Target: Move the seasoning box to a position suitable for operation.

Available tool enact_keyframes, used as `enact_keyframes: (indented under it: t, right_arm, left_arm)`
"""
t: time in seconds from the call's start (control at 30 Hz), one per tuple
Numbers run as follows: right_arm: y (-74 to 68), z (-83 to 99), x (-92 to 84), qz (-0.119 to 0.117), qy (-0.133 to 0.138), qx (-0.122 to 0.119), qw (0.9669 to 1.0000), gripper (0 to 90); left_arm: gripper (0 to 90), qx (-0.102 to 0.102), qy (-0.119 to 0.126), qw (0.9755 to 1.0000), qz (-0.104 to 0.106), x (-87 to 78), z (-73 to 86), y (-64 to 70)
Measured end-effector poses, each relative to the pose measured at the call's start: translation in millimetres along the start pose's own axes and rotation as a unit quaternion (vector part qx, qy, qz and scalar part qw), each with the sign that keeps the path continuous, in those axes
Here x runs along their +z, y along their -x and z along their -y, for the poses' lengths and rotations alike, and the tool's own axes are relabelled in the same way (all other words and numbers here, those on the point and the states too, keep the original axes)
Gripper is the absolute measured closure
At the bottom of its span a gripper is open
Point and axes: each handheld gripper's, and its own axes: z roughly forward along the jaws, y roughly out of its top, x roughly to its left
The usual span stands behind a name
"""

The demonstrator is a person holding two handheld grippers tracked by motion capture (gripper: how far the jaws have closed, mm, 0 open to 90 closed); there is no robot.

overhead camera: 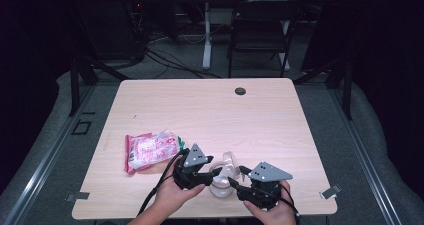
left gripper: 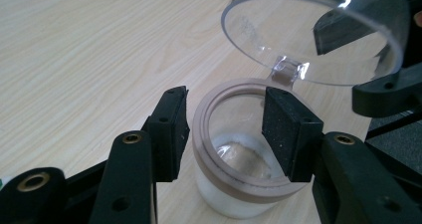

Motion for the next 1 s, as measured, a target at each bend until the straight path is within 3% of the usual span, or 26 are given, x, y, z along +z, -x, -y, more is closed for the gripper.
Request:
enact_keyframes:
  t: [0.37,0.47,1.0]
  right_arm:
    - [4.5,1.3,-1.4,0.004,0.000,0.005,1.0000,51.7]
    - [5.7,1.6,-2.2,0.005,0.001,0.008,1.0000,52.9]
    - [27.7,6.2,-10.6,0.014,0.001,0.049,0.9987,61.6]
  left_arm:
    - [59.7,-0.010,-0.024,0.9997,0.001,10.4,13.4,-3.5]
    - [64.5,-0.011,-0.018,0.9998,0.005,11.4,16.0,-3.2]
    - [65.7,-0.012,-0.010,0.9999,0.006,11.6,18.1,-3.7]
